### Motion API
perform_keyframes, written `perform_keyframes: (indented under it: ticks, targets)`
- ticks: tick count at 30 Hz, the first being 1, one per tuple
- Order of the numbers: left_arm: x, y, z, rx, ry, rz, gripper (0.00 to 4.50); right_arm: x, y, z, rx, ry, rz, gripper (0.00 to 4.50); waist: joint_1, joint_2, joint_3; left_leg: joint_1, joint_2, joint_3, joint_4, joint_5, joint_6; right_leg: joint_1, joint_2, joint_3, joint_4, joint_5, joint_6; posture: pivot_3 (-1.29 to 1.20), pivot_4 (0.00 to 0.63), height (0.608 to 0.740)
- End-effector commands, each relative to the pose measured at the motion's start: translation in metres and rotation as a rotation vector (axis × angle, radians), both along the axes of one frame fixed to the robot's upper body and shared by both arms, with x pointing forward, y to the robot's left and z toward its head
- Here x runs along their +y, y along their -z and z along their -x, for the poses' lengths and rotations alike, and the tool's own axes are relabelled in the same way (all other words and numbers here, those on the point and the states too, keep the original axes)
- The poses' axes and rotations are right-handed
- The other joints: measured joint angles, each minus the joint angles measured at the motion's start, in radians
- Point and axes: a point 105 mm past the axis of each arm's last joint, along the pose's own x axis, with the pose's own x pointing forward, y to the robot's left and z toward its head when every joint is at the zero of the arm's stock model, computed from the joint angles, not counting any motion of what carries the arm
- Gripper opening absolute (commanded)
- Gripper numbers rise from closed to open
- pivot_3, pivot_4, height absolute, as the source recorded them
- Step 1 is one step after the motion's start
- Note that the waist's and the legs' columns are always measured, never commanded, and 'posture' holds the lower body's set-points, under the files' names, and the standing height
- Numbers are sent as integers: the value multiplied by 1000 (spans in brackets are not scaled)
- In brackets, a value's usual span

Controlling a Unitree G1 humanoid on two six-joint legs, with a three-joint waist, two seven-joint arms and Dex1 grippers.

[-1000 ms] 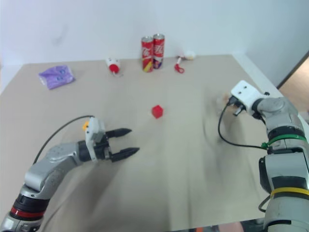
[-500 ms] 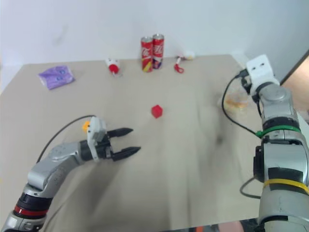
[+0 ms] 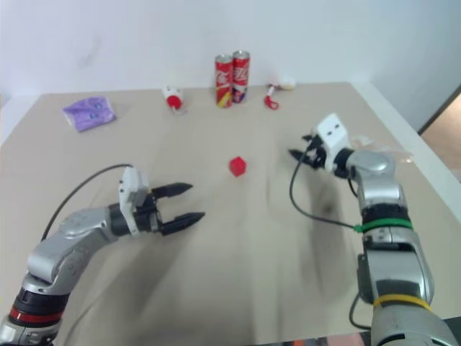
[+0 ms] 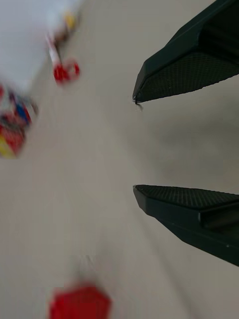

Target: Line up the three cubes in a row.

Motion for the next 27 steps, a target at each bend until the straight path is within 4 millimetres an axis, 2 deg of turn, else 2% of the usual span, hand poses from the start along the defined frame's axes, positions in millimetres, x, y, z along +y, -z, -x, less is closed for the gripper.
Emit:
perform_keyframes:
  ticks: [1,4,8,14,20,23,27]
  targets:
    - [10,-8,-3,-35,-109,-24,4500,20,-5,9,-32,-31,-6,2679,-2,0,0,0,0,0,0,0,0,0,0,0,0,0,0,0,150,740]
    - [21,-7,-7,-32,-207,-46,4500,37,15,18,8,-59,-11,2679,-2,0,0,0,1,-1,1,0,0,0,2,0,0,-2,5,0,150,740]
    - [37,-7,-10,-29,-298,-74,4500,66,32,32,65,-108,-47,2679,-2,0,0,2,4,-1,0,1,-1,0,4,-1,3,-1,4,0,150,740]
    - [43,-6,-10,-20,-338,-77,4500,100,49,45,117,-162,-41,2679,-2,0,0,2,4,-1,2,3,-4,0,5,-2,4,0,5,0,150,740]
    - [35,-2,-8,-3,-336,-70,4500,113,45,32,97,-131,-51,2679,-1,-1,0,2,3,-1,2,3,-4,0,5,-2,4,1,5,0,150,740]
    - [34,-2,-4,0,-334,-66,4500,113,41,28,89,-118,-65,2679,-2,-1,0,2,3,-1,2,3,-4,0,5,-1,4,1,4,0,150,740]
    - [33,-2,-3,5,-343,-63,4500,103,35,24,76,-103,-67,2679,-1,-1,0,2,4,-1,1,3,-4,0,5,-2,4,0,4,0,150,740]
